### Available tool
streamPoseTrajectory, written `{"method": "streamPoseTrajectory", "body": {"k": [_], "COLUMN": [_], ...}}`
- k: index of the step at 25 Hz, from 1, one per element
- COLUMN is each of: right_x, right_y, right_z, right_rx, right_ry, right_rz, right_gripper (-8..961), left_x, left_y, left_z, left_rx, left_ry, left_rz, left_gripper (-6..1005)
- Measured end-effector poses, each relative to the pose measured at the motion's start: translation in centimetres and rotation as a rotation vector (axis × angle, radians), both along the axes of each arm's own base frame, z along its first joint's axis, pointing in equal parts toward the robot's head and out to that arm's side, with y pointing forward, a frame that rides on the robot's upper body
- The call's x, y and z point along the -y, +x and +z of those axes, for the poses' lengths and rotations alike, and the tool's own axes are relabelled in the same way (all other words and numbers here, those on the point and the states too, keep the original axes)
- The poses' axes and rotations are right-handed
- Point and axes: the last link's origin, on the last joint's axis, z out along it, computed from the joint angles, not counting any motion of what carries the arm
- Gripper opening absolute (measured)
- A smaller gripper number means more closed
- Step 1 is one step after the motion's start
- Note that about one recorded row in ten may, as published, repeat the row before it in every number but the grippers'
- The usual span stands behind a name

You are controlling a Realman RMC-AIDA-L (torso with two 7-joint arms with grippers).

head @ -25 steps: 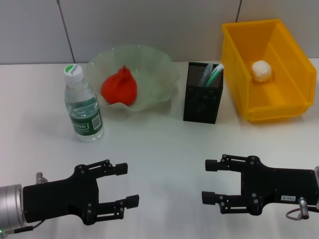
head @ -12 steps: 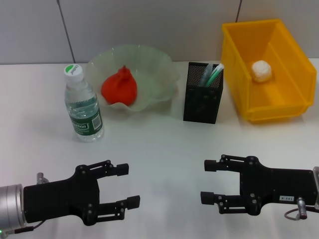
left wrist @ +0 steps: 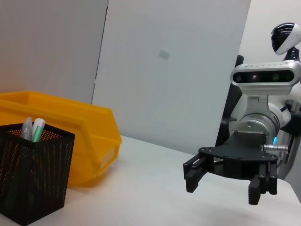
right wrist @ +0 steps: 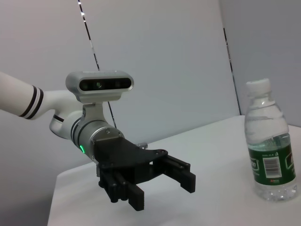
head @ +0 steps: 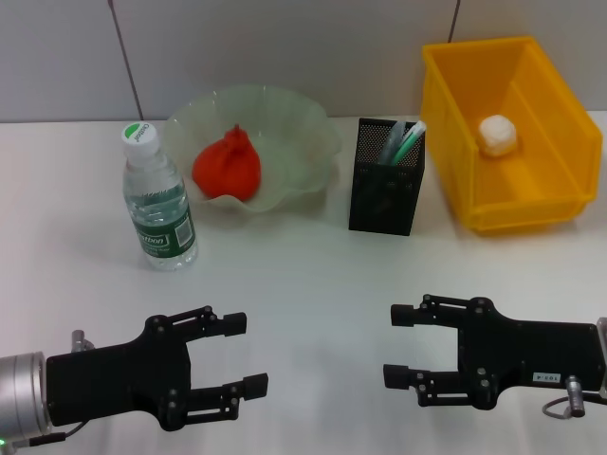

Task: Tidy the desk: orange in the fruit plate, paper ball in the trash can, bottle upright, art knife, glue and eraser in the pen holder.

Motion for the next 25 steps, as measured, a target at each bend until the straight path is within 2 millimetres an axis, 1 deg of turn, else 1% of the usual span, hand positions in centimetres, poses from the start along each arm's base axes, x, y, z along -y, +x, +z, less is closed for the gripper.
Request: {"method": "streamPoseTrajectory", "body": {"k": [25], "right_x": [-0.17], "right_y": [-0.32], "right_z": [-0.18], "right_rx": [-0.003], "right_ry": [-0.001], "right_rz": [0.007], "right_gripper": [772], "left_x": [-0.1], "left_y": [0.02], "left_z": [0.11], "left_rx": [-0.001], "left_ry": [-0.002], "left_rz": [0.005], "left_gripper": [788]}}
